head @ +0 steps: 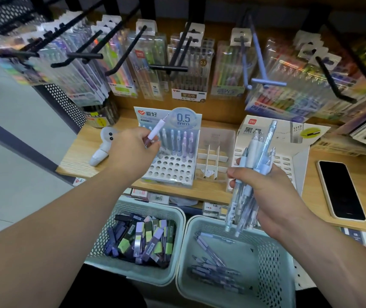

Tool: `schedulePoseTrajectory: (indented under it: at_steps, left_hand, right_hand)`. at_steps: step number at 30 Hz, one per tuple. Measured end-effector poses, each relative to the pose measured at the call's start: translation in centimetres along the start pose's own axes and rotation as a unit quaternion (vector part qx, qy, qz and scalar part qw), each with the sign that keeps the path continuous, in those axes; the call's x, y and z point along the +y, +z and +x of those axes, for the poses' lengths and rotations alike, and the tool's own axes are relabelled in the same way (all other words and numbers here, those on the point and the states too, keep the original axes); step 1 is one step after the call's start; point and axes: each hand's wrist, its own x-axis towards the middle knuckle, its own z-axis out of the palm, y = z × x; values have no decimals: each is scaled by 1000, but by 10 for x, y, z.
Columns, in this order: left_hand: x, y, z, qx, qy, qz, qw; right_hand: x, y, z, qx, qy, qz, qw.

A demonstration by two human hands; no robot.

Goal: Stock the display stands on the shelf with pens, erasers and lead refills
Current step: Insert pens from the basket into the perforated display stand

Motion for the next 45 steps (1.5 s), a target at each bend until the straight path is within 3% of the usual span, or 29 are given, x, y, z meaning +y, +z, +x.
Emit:
schedulePoseTrajectory:
  at_steps: [13,29,33,35,37,41,45]
  left_hand:
    - [4,-4,19,-41,21,60,997]
    - [3,12,16,-33,12,-20,999]
    - [13,3,7,-36,-26,-124,991]
    - [23,-2,-3,-76,-45,-225,970]
    - [32,-5,-15,-171,-65,-272,945]
    - [43,-1,-44,-390,-56,-225,891]
    - [46,9,-58,-422,-35,-231,876]
  right_hand:
    - [-1,-10,3,5,-3,-1,1000]
    - [4,0,5,-12,-7,-30,999]
    - [2,5,5,-17,-12,-17,1000]
    - [0,8,5,-21,-19,-8,1000]
    - [0,10,6,-19,-27,1,999]
    - [-1,15,6,-12,-47,16,999]
    - [-1,19,6,-17,-50,16,998]
